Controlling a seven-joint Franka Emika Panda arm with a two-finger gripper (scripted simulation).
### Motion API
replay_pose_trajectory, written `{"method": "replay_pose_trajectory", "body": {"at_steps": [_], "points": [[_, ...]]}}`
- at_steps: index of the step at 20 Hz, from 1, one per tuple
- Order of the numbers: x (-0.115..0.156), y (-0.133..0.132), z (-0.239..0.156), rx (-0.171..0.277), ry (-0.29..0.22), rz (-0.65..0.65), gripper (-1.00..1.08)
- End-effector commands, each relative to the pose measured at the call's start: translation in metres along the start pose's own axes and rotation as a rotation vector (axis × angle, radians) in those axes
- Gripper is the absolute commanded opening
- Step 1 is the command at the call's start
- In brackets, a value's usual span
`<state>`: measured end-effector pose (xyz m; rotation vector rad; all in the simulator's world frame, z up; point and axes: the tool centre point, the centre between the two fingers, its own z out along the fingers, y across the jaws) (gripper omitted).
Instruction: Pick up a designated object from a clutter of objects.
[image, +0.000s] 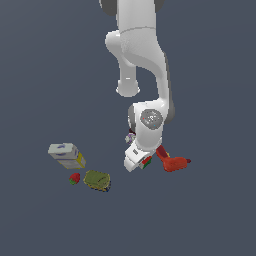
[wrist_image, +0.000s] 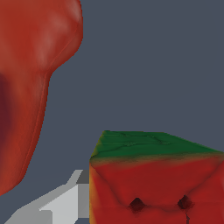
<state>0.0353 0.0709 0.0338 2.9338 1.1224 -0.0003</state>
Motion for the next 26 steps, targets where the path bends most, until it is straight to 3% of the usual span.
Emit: {"method": "replay_pose_trajectory", "body": {"at_steps": [1,12,26], "points": [[0.000,0.001,-0.001,0.000,0.000,0.000,-1.00],[-0.008,0.029,-0.051,0.000,0.001,-0.001,-1.00],[-0.027,0.105,-0.185,0.002,0.002,-0.002,-1.00]]}}
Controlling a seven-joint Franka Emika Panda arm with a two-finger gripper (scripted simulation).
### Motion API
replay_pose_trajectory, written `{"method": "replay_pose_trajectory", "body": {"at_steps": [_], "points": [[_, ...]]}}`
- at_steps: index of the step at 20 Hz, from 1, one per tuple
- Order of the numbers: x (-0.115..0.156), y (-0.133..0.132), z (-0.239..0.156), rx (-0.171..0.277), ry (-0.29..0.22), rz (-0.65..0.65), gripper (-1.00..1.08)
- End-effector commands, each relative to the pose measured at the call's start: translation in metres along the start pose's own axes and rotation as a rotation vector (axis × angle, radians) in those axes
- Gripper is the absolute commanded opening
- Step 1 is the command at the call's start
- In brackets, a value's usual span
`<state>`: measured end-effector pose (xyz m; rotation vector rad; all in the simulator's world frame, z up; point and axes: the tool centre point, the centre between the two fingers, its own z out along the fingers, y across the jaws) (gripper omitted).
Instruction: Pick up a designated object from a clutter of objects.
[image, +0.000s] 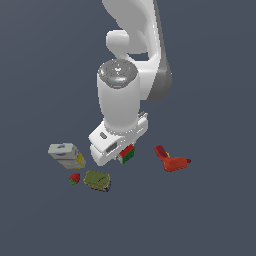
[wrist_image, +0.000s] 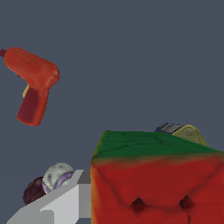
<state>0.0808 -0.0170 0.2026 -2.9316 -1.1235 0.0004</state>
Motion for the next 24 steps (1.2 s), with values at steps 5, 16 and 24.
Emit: {"method": "replay_pose_trajectory", "body": {"at_steps": [5,16,24], "points": [[-0.009,0.037,-0.065,0.000,0.001,-0.001,-1.00],[-0.018,0.086,-0.147,-0.001,0.000,0.000,-1.00],[-0.021,0.107,-0.180,-0.002,0.000,0.000,-1.00]]}}
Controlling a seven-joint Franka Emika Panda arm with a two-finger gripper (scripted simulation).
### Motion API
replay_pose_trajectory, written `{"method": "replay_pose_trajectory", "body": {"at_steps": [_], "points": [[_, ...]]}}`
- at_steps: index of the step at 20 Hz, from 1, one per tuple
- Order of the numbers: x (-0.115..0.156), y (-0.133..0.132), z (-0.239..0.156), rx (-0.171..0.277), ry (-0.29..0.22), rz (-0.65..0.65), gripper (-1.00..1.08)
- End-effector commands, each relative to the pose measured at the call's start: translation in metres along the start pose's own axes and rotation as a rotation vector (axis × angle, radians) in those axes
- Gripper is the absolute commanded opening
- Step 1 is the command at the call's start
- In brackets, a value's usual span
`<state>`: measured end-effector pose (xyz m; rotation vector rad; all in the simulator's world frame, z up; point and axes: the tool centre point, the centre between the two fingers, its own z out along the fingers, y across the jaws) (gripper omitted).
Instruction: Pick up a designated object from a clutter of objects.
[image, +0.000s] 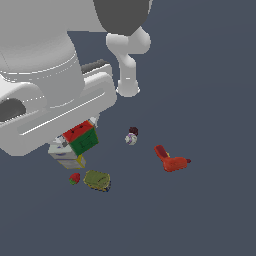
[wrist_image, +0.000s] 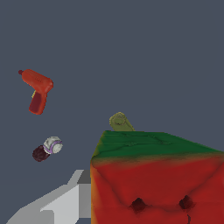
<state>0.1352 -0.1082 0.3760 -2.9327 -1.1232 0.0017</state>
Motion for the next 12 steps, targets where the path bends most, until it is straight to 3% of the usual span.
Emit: {"method": "replay_pose_trajectory", "body": {"at_steps": [1,12], "points": [[0.000,0.005,-0.009,-0.001,0.001,-0.001,-1.00],[-0.001,0.013,-0.021,-0.001,0.001,0.000,-1.00]]}}
